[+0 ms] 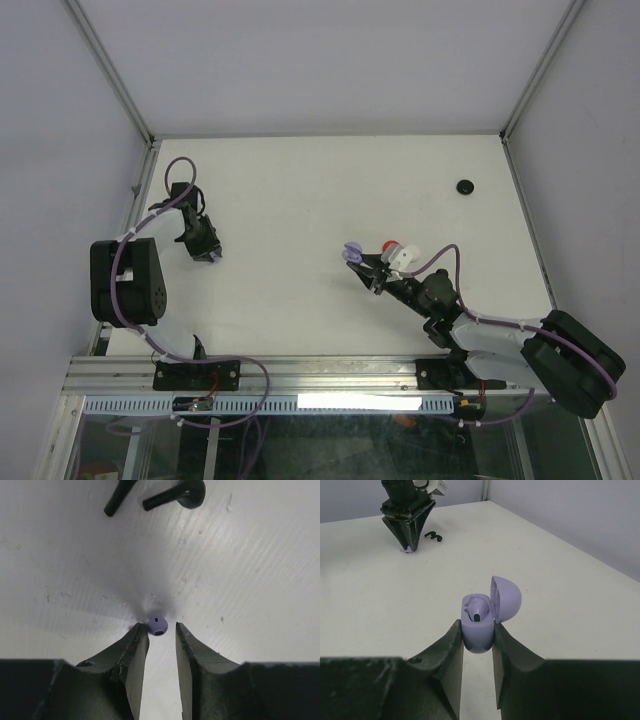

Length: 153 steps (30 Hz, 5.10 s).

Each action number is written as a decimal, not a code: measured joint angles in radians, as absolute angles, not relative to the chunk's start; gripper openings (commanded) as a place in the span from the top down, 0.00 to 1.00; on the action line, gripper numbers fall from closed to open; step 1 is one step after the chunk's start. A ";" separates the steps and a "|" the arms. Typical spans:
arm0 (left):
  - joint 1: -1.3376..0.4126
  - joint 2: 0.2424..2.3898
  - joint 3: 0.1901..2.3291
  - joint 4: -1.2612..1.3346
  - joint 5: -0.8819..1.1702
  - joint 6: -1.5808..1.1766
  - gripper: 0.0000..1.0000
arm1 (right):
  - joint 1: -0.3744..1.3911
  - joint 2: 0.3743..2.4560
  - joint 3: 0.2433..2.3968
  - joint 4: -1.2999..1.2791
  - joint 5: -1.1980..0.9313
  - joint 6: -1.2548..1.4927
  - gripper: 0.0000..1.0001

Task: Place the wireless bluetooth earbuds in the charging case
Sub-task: Pick up the earbud from the center of the board, then place the earbud in the charging case, then close the charging case.

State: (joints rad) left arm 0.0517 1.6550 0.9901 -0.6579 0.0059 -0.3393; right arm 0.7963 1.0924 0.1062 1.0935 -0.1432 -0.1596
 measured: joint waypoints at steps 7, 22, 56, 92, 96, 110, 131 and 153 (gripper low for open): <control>0.044 1.611 0.989 -0.709 0.025 -0.351 0.65 | 0.796 1.093 0.106 1.093 -0.146 -0.160 1.00; -0.001 1.672 1.057 -0.767 -0.104 -0.326 0.68 | 0.796 1.105 0.107 1.092 -0.147 -0.159 1.00; -0.109 1.633 1.041 -0.719 -0.031 -0.360 0.91 | 0.796 1.108 0.108 1.087 -0.180 -0.164 1.00; -0.557 1.003 0.775 0.052 0.237 -0.770 0.92 | 0.796 1.157 0.230 1.243 -0.204 0.008 1.00; -0.598 0.987 0.749 0.147 0.237 -0.811 0.92 | 0.796 1.185 0.235 1.293 -0.206 0.030 1.00; -0.749 1.034 0.707 0.342 0.208 -0.882 0.92 | 0.796 1.217 0.237 1.394 -0.206 0.072 1.00; -0.787 1.087 0.706 0.368 0.183 -0.883 0.92 | 0.796 1.213 0.237 1.403 -0.207 0.077 1.00; -0.799 1.080 0.716 0.330 0.150 -0.847 0.62 | 0.796 1.196 0.231 1.393 -0.207 0.077 1.00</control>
State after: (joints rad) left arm -0.7990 1.0798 0.7162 0.3302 0.1505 -0.8471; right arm 0.7959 1.1965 0.2306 1.3926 -0.2066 0.0769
